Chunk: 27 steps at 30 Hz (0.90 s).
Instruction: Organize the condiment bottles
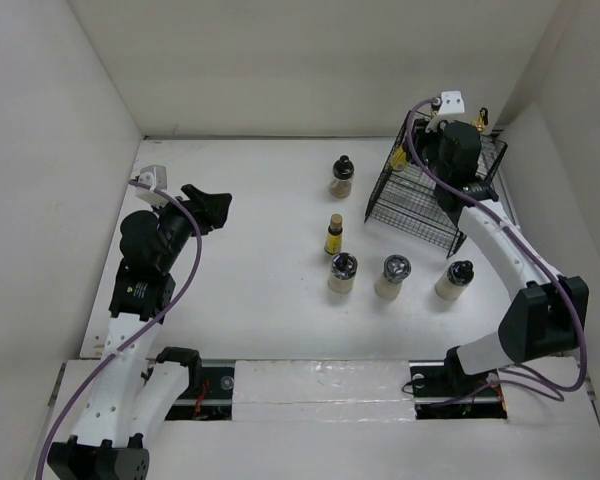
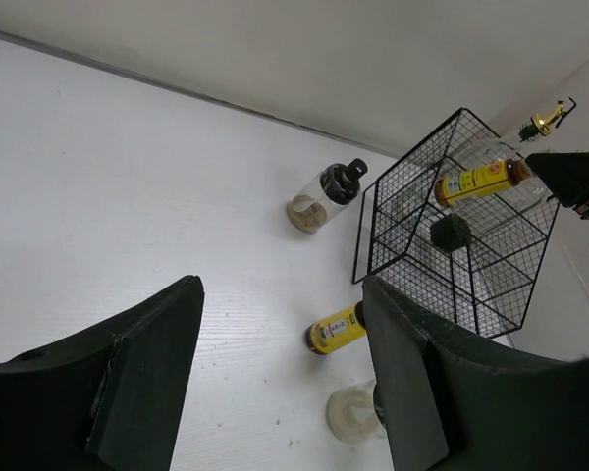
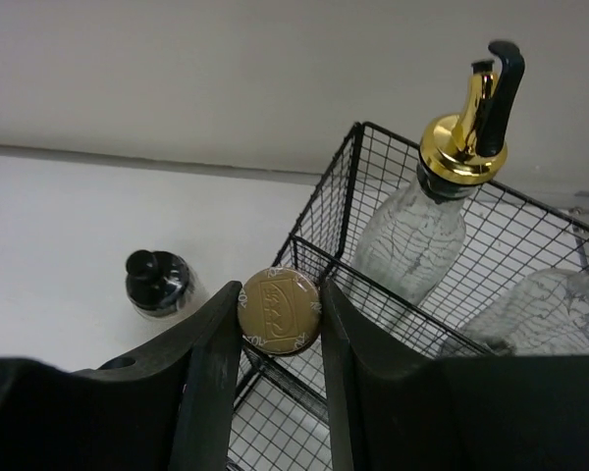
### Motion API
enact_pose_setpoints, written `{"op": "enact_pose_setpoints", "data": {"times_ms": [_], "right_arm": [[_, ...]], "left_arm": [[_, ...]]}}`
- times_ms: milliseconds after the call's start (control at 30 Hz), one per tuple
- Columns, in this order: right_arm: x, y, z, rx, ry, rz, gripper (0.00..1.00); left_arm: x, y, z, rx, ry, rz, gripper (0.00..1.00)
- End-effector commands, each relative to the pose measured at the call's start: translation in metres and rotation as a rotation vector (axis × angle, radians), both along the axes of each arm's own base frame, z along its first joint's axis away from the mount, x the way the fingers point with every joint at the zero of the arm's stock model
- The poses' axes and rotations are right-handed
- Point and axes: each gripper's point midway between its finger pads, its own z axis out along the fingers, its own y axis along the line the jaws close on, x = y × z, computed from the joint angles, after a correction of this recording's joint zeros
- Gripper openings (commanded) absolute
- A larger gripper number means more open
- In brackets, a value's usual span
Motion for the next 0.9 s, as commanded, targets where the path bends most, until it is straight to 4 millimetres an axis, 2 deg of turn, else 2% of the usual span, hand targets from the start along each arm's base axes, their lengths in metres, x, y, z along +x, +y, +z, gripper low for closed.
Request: {"op": "enact_pose_setpoints", "data": {"times_ms": [0,67,133,167,200,300,333,400,433,600,633,667,700,733,800,833,867], "right_arm": [[0.008,-0.005,0.049,0.016,-0.126,-0.004,0.12],[0.013,-0.019,0.048,0.004,-0.125,-0.040,0.12],[0.017,-0.019,0.037,0.000,-0.102,-0.040,0.12],[0.021,-0.025,0.031,-0.013,-0.090,-0.059,0.12],[0.026,-0.026,0.014,-0.020,-0.057,-0.068,0.12],[0.034,-0.024,-0.011,-0.031,-0.006,-0.067,0.12],[0.039,-0.023,-0.032,-0.039,0.035,-0.067,0.12],[0.044,-0.022,-0.048,-0.036,0.068,-0.068,0.12],[0.049,-0.021,-0.064,-0.031,0.100,-0.069,0.12],[0.058,-0.019,-0.098,-0.030,0.167,-0.055,0.13],[0.059,-0.018,-0.093,-0.026,0.159,-0.046,0.15],[0.060,-0.017,-0.098,-0.028,0.167,-0.046,0.19],[0.060,-0.017,-0.098,-0.018,0.169,-0.048,0.30],[0.059,-0.019,-0.102,-0.021,0.177,-0.057,0.36],[0.057,-0.021,-0.093,-0.020,0.159,-0.069,0.48],[0.055,-0.017,-0.097,-0.022,0.168,-0.060,0.50],[0.053,-0.017,-0.090,-0.020,0.154,-0.060,0.53]], "left_arm": [[-0.001,0.001,0.020,-0.014,-0.067,0.000,0.62],[-0.002,-0.001,0.020,-0.015,-0.067,-0.012,0.62],[-0.001,0.000,0.020,-0.014,-0.067,-0.003,0.63],[-0.001,0.000,0.020,-0.014,-0.067,-0.003,0.63],[0.001,0.000,0.016,-0.013,-0.055,-0.003,0.63],[0.001,-0.002,0.016,-0.013,-0.055,-0.012,0.63],[0.001,-0.002,0.016,-0.013,-0.055,-0.012,0.64],[0.001,-0.002,0.016,-0.013,-0.055,-0.012,0.64],[0.001,-0.002,0.016,-0.013,-0.055,-0.012,0.64],[0.001,-0.002,0.016,-0.013,-0.055,-0.012,0.65],[0.001,-0.002,0.016,-0.013,-0.055,-0.012,0.65],[0.001,-0.002,0.016,-0.013,-0.055,-0.012,0.65],[0.001,-0.002,0.016,-0.013,-0.055,-0.012,0.66],[0.001,-0.002,0.016,-0.013,-0.055,-0.012,0.66],[0.003,-0.002,0.014,-0.012,-0.046,-0.012,0.66],[0.002,-0.003,0.013,-0.012,-0.046,-0.021,0.68],[0.002,-0.003,0.016,-0.014,-0.056,-0.021,0.68]]}}
